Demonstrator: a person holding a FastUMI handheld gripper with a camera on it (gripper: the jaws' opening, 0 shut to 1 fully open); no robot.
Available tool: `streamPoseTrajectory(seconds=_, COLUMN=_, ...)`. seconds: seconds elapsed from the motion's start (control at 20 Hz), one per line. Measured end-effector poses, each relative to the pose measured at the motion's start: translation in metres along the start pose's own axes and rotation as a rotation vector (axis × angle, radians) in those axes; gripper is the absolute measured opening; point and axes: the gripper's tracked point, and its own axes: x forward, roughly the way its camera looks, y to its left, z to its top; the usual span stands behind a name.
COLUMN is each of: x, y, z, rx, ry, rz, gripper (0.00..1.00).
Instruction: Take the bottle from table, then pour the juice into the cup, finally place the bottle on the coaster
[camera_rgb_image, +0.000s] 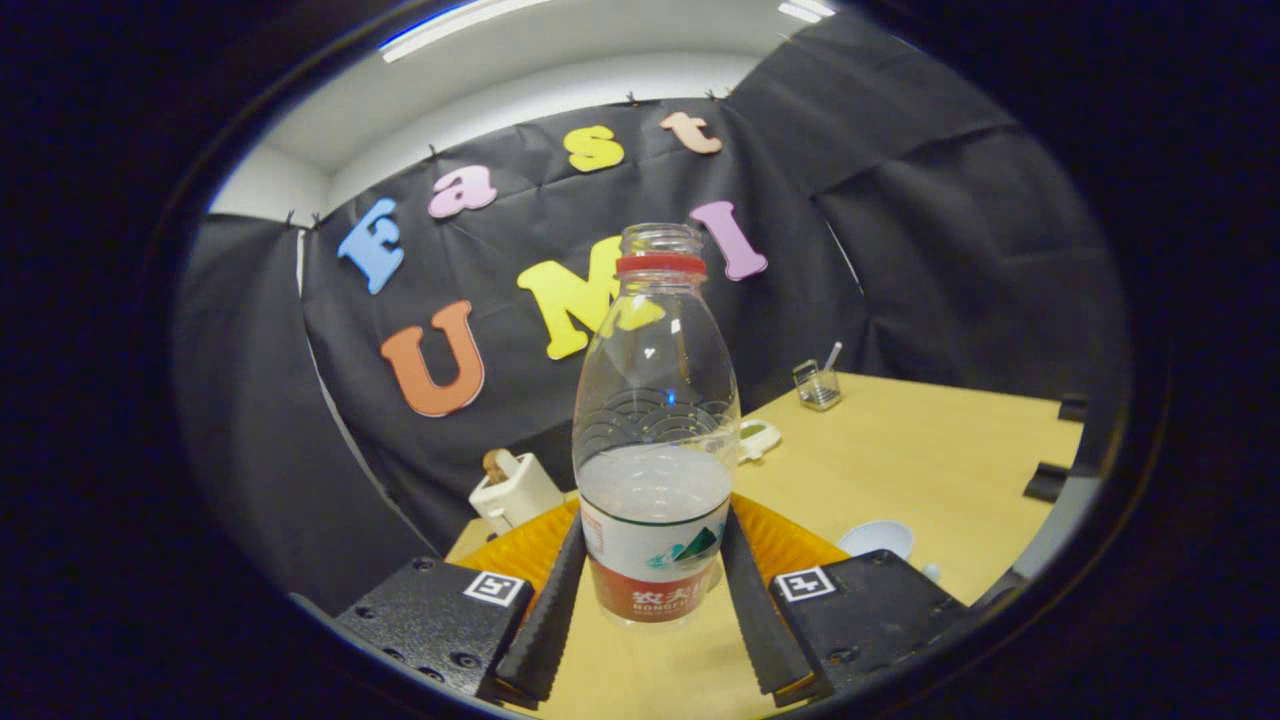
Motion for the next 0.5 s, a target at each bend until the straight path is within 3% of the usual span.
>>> streamPoseTrajectory(seconds=0.2, x=0.013, y=0.011, z=0.017, rx=-0.122, ry=-0.041, rz=0.002, gripper=0.77)
streamPoseTrajectory(seconds=0.5, x=0.072, y=0.029, z=-0.008, rx=-0.267, ry=-0.006, rz=0.052, gripper=0.77)
